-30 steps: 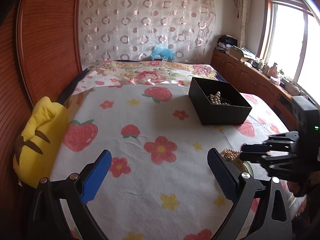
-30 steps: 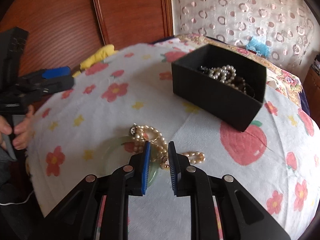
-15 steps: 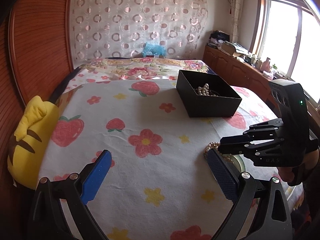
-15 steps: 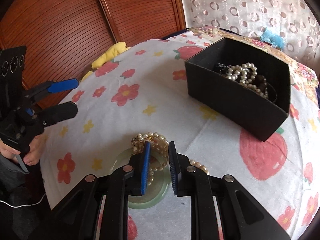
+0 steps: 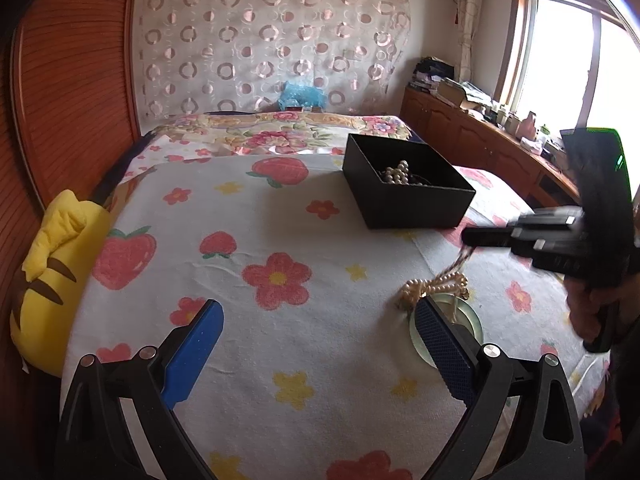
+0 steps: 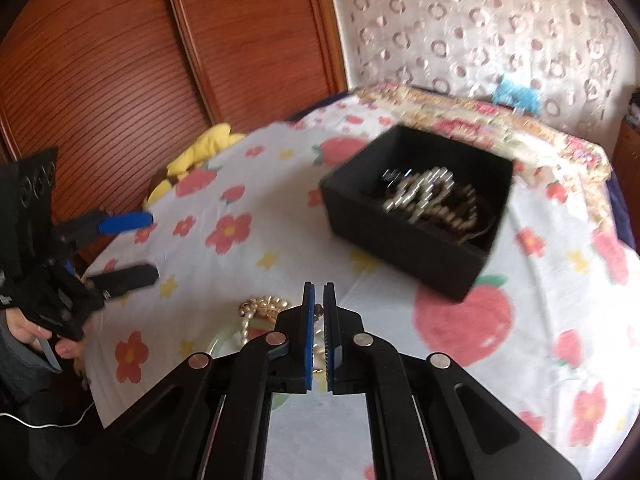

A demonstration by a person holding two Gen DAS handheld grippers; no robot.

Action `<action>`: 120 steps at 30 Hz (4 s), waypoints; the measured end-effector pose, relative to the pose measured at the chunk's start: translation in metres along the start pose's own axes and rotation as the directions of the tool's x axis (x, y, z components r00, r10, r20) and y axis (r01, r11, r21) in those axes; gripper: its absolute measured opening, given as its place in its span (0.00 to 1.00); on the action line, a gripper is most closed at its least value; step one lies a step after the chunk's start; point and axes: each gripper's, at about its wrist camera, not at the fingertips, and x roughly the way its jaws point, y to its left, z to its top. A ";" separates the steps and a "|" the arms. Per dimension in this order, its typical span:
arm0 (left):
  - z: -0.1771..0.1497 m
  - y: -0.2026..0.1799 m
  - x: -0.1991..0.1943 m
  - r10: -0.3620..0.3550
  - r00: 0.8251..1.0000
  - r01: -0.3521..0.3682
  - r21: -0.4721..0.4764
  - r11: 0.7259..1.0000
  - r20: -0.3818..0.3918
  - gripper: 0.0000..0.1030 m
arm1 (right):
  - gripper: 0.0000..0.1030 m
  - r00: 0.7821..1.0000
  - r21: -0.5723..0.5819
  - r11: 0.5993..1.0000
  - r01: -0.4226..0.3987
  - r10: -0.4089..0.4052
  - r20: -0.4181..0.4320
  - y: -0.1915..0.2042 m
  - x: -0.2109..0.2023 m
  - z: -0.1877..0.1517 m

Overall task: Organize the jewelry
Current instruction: 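Grasp the gold chain beside the jade bangle with the right tool, then lift the gold chain with the right tool while the left tool grasps the jade bangle, then lower the gold chain into the box with the right tool while the left tool carries the bangle over it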

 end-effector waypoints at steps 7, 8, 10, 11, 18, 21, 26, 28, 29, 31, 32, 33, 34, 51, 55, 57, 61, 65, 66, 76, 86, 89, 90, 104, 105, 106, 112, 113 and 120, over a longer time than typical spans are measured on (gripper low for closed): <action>-0.002 -0.008 0.007 -0.017 1.000 0.017 0.009 1.000 -0.017 0.90 | 0.05 0.992 0.008 0.996 0.086 -0.086 0.097 -0.019 -0.046 0.013; -0.003 -0.010 0.008 -0.019 1.000 0.020 0.012 1.000 -0.019 0.90 | 0.05 0.990 0.014 0.995 0.094 -0.095 0.108 -0.024 -0.052 0.014; -0.003 -0.012 0.009 -0.023 0.999 0.023 0.015 1.000 -0.023 0.90 | 0.05 0.985 0.025 0.994 0.111 -0.113 0.128 -0.030 -0.063 0.016; -0.003 -0.015 0.010 -0.026 0.999 0.027 0.018 0.999 -0.025 0.90 | 0.05 0.983 0.032 0.992 0.120 -0.123 0.139 -0.034 -0.069 0.017; -0.006 -0.034 0.019 -0.053 0.997 0.056 0.052 0.997 -0.056 0.90 | 0.05 0.957 0.055 0.979 0.197 -0.204 0.207 -0.050 -0.105 0.021; -0.005 -0.044 0.024 -0.063 0.995 0.068 0.072 0.995 -0.072 0.90 | 0.05 0.945 0.068 0.971 0.227 -0.237 0.226 -0.057 -0.118 0.021; -0.006 -0.063 0.035 -0.077 0.991 0.089 0.108 0.990 -0.114 0.90 | 0.05 0.938 0.091 0.965 0.244 -0.259 0.232 -0.065 -0.130 0.016; -0.007 -0.070 0.040 -0.077 0.988 0.093 0.123 0.988 -0.134 0.90 | 0.05 0.939 0.096 0.965 0.244 -0.260 0.223 -0.068 -0.129 0.012; -0.007 -0.074 0.043 -0.074 0.986 0.094 0.135 0.986 -0.147 0.90 | 0.05 0.942 0.098 0.965 0.241 -0.257 0.217 -0.068 -0.127 0.011; -0.008 -0.081 0.047 -0.072 0.983 0.099 0.157 0.983 -0.169 0.90 | 0.05 0.946 0.096 0.966 0.239 -0.254 0.202 -0.068 -0.122 0.007; -0.009 -0.084 0.049 -0.070 0.982 0.100 0.165 0.981 -0.177 0.90 | 0.05 0.947 0.095 0.966 0.239 -0.254 0.197 -0.068 -0.120 0.006; -0.009 -0.086 0.052 -0.068 0.980 0.100 0.170 0.980 -0.188 0.90 | 0.05 0.948 0.095 0.967 0.238 -0.253 0.192 -0.066 -0.117 0.005; -0.009 -0.089 0.055 -0.065 0.977 0.102 0.176 0.979 -0.202 0.90 | 0.05 0.950 0.094 0.967 0.236 -0.250 0.187 -0.066 -0.115 0.003; -0.018 -0.102 0.051 -0.086 0.975 0.131 0.219 0.967 -0.205 0.67 | 0.05 0.963 0.069 0.977 0.201 -0.210 0.171 -0.049 -0.106 0.004; -0.012 -0.094 0.035 -0.108 0.981 0.138 0.193 0.971 -0.160 0.67 | 0.05 0.960 0.060 0.978 0.201 -0.209 0.187 -0.044 -0.111 0.010; -0.006 -0.090 0.027 -0.110 0.985 0.134 0.184 0.974 -0.136 0.67 | 0.05 0.958 0.057 0.978 0.201 -0.209 0.197 -0.042 -0.115 0.015; 0.005 -0.082 0.015 -0.117 0.988 0.133 0.169 0.977 -0.104 0.67 | 0.05 0.956 0.057 0.982 0.181 -0.189 0.223 -0.039 -0.124 0.026; 0.019 -0.074 0.010 -0.109 0.991 0.119 0.159 0.980 -0.072 0.67 | 0.05 0.951 0.039 0.982 0.186 -0.190 0.245 -0.034 -0.131 0.041; 0.022 -0.071 0.009 -0.107 0.992 0.115 0.152 0.982 -0.063 0.67 | 0.05 0.950 0.035 0.982 0.186 -0.189 0.249 -0.033 -0.133 0.044; 0.061 -0.050 0.000 -0.096 0.995 0.092 0.120 0.988 0.023 0.67 | 0.05 0.942 -0.002 0.980 0.198 -0.190 0.277 -0.028 -0.145 0.075; 0.092 -0.043 -0.007 -0.092 0.993 0.083 0.111 0.990 0.071 0.67 | 0.05 0.930 -0.027 0.977 0.212 -0.193 0.314 -0.026 -0.155 0.113; 0.100 -0.046 -0.009 -0.093 0.992 0.082 0.119 0.990 0.088 0.67 | 0.05 0.931 -0.037 0.975 0.219 -0.198 0.307 -0.026 -0.151 0.124; 0.102 -0.047 -0.009 -0.095 0.991 0.084 0.120 0.989 0.091 0.67 | 0.05 0.932 -0.040 0.975 0.219 -0.197 0.305 -0.026 -0.150 0.127; 0.125 -0.064 -0.009 -0.110 0.988 0.093 0.142 0.985 0.113 0.67 | 0.05 0.928 -0.012 0.974 0.227 -0.212 0.307 -0.039 -0.141 0.148; 0.126 -0.064 -0.009 -0.111 0.987 0.094 0.141 0.986 0.113 0.67 | 0.05 0.929 -0.012 0.973 0.229 -0.215 0.300 -0.041 -0.138 0.147; 0.128 -0.065 -0.008 -0.110 0.987 0.094 0.142 0.985 0.114 0.67 | 0.05 0.932 -0.010 0.973 0.229 -0.216 0.292 -0.042 -0.134 0.146; 0.134 -0.069 0.002 -0.104 0.989 0.087 0.155 0.984 0.102 0.67 | 0.05 0.953 0.021 0.979 0.204 -0.204 0.223 -0.052 -0.100 0.129; 0.134 -0.069 0.005 -0.102 0.990 0.086 0.156 0.984 0.099 0.67 | 0.05 0.957 0.029 0.979 0.201 -0.203 0.205 -0.054 -0.092 0.126; 0.139 -0.075 0.032 -0.083 0.994 0.071 0.168 0.983 0.066 0.67 | 0.06 0.972 0.054 0.980 0.191 -0.197 0.131 -0.060 -0.045 0.101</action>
